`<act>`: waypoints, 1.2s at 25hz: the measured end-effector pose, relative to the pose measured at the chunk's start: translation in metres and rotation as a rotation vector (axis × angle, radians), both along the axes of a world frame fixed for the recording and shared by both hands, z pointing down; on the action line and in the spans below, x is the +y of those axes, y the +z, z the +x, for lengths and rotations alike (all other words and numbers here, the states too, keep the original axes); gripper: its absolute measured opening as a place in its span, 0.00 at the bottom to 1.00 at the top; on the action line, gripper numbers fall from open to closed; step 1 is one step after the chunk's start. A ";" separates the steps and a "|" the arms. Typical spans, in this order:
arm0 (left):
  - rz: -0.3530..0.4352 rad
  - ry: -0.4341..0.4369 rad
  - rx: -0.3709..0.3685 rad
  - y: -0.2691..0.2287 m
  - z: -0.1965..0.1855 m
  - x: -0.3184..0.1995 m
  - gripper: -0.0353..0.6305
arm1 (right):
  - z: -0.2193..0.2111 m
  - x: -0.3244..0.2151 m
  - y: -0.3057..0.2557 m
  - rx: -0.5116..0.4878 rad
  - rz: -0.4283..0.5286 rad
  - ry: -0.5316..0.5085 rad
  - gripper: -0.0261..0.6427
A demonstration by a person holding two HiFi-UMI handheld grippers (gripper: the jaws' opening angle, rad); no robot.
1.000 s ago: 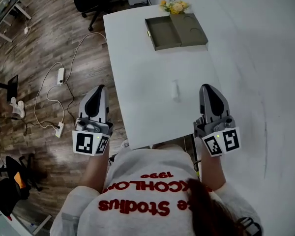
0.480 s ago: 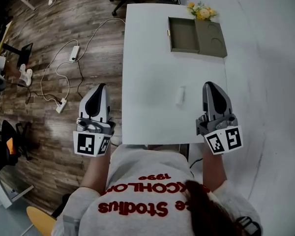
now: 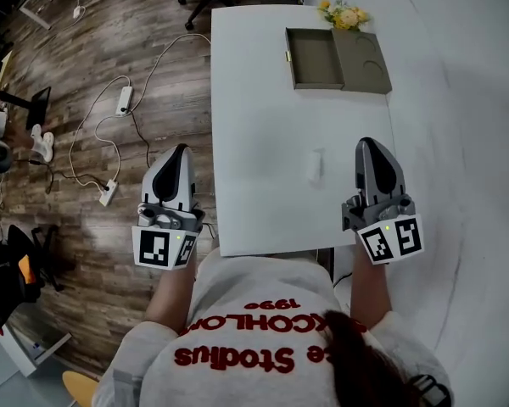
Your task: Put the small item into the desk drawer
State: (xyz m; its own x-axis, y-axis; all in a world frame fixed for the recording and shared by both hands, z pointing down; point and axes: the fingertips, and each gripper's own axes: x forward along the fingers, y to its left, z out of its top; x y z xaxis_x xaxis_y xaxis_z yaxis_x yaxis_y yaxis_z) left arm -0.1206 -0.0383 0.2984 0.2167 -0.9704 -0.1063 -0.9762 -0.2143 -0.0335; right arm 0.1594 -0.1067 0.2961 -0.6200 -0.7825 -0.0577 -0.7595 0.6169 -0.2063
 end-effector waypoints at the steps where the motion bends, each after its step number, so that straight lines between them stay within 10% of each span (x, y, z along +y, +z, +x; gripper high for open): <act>1: 0.000 0.015 0.003 0.001 0.000 -0.005 0.06 | -0.001 -0.002 0.000 0.003 0.000 0.013 0.05; 15: -0.034 0.123 0.045 0.021 -0.023 -0.064 0.06 | -0.017 -0.025 0.031 0.084 -0.080 0.109 0.05; 30: -0.198 0.162 0.074 0.092 -0.011 -0.090 0.06 | -0.010 -0.050 0.162 0.164 -0.400 0.149 0.16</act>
State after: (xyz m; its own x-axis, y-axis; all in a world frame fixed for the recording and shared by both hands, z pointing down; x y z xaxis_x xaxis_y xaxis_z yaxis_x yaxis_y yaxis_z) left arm -0.1312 -0.1285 0.3903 0.3692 -0.9273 0.0610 -0.9270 -0.3628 0.0947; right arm 0.1489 -0.1570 0.4582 -0.4750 -0.8042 0.3572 -0.8763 0.3950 -0.2759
